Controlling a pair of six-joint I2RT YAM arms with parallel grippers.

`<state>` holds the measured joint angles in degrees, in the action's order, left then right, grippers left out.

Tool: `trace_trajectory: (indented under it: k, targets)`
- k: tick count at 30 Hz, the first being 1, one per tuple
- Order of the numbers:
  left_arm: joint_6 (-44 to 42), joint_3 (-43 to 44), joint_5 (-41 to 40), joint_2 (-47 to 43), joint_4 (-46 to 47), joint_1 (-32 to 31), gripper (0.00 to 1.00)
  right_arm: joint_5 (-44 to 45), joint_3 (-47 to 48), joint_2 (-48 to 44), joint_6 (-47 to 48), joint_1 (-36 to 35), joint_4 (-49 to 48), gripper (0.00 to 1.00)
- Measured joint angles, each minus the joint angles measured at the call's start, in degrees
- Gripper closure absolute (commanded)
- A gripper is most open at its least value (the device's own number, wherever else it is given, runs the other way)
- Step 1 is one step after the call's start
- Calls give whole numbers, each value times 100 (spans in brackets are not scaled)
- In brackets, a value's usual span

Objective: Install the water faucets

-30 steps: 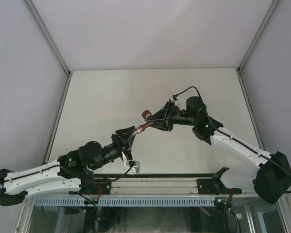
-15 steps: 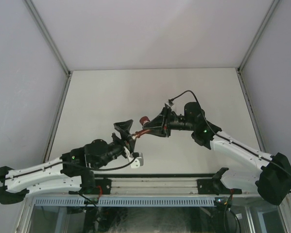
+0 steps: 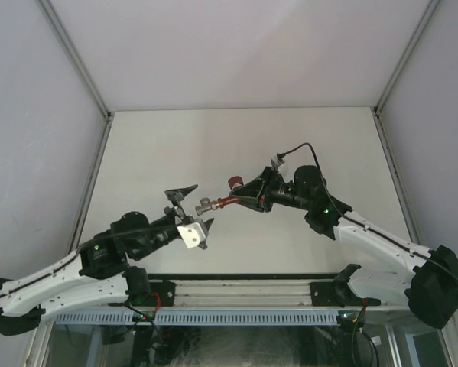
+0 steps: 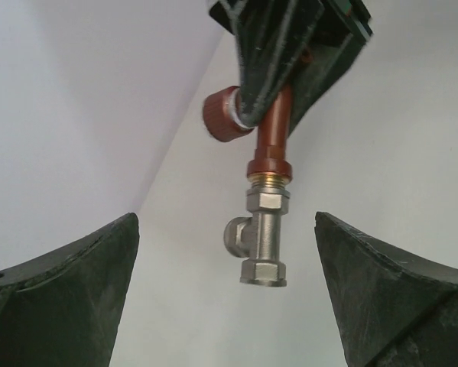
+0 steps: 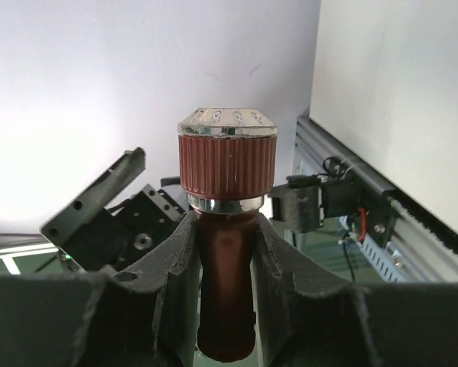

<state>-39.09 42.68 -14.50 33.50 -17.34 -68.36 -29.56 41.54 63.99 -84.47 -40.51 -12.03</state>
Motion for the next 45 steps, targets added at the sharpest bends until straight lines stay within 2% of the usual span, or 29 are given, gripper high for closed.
trace_trajectory:
  k: [12, 14, 17, 21, 25, 28, 34, 40, 45]
  targets:
    - [2168, 597, 1493, 236, -437, 898, 0, 623, -439, -157, 774, 70, -472, 100]
    - [2581, 656, 1851, 321, -437, 1202, 0, 715, -450, -210, 975, 74, -597, 100]
    - [3355, 656, 2566, 332, -361, 2035, 0, 883, -579, -380, 1285, 76, -844, 100]
    - [4531, 498, 3309, 203, 210, 3077, 0, 1045, -822, -625, 1679, 79, -1067, 100]
    - [6179, 94, 4207, 125, 1231, 4118, 6, 1121, -984, -822, 2149, 74, -1287, 100]
    - [7379, -236, 4675, 363, 2059, 4553, 6, 1154, -1169, -1047, 2524, 66, -1591, 100]
    - [9230, -981, 5392, 1025, 3526, 4627, 6, 1143, -1279, -1364, 3093, 61, -1961, 100]
    - [10032, -1054, 5705, 1191, 4262, 4631, 6, 1045, -1279, -1425, 3250, 63, -2295, 100]
    - [10356, -1078, 5890, 1314, 4769, 4603, 12, 927, -1279, -1340, 3189, 63, -2516, 100]
